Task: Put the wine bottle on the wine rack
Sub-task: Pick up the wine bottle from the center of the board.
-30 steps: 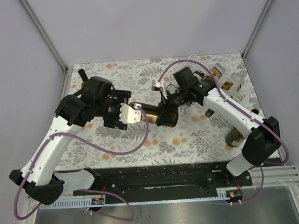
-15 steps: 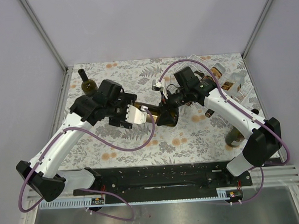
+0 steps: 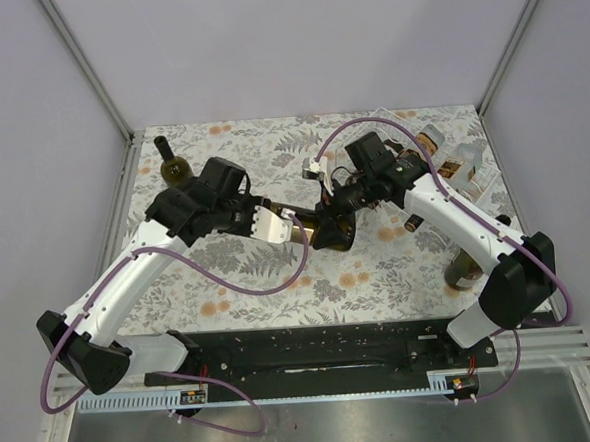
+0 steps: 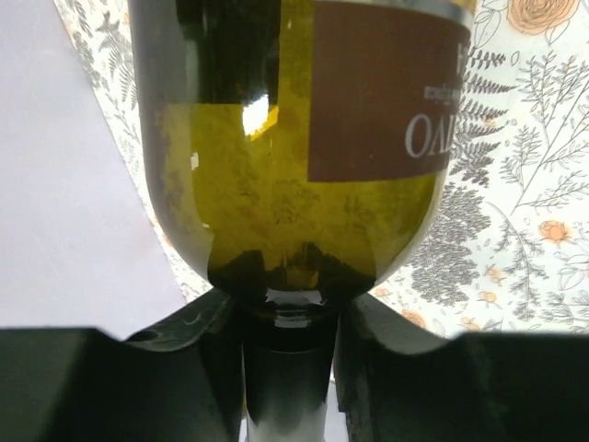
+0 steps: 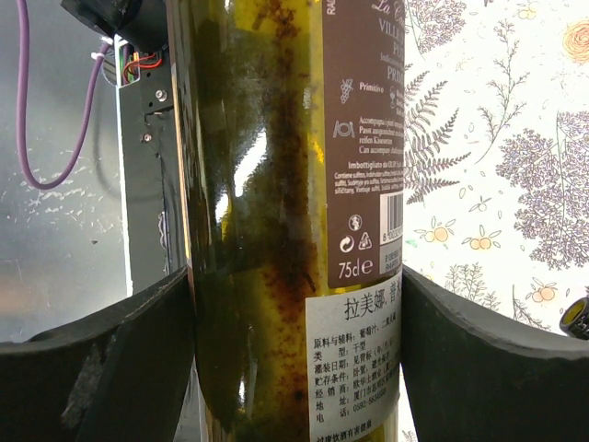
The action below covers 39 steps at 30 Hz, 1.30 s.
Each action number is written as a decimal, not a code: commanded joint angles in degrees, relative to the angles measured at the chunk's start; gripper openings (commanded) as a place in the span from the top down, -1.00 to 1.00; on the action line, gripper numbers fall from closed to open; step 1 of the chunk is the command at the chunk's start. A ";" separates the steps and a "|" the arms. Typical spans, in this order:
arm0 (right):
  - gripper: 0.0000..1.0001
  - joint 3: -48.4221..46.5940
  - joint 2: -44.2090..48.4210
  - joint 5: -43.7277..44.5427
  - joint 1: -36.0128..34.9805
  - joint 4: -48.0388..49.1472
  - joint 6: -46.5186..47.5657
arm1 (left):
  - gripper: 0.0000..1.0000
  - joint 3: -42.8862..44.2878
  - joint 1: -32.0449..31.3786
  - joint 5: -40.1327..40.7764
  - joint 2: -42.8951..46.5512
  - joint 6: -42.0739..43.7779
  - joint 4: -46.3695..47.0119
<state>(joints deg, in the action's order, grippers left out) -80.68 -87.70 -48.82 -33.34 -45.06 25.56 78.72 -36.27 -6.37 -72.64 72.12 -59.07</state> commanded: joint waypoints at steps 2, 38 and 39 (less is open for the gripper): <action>1.00 -2.55 4.29 -5.68 -0.41 4.10 0.10 | 1.00 -0.84 -0.29 0.92 -0.13 -0.49 3.17; -0.99 -7.56 11.31 14.96 4.68 0.49 -3.23 | 1.00 -7.53 8.06 -17.17 9.88 -16.56 7.13; -0.99 -7.73 12.02 18.02 6.52 1.72 -4.72 | 1.00 -7.53 7.97 -17.97 10.15 -18.92 7.47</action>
<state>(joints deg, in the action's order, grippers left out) -85.17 -80.09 -40.80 -31.18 -47.72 25.41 69.71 -28.53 -16.69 -64.99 60.53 -58.52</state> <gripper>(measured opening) 0.993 0.388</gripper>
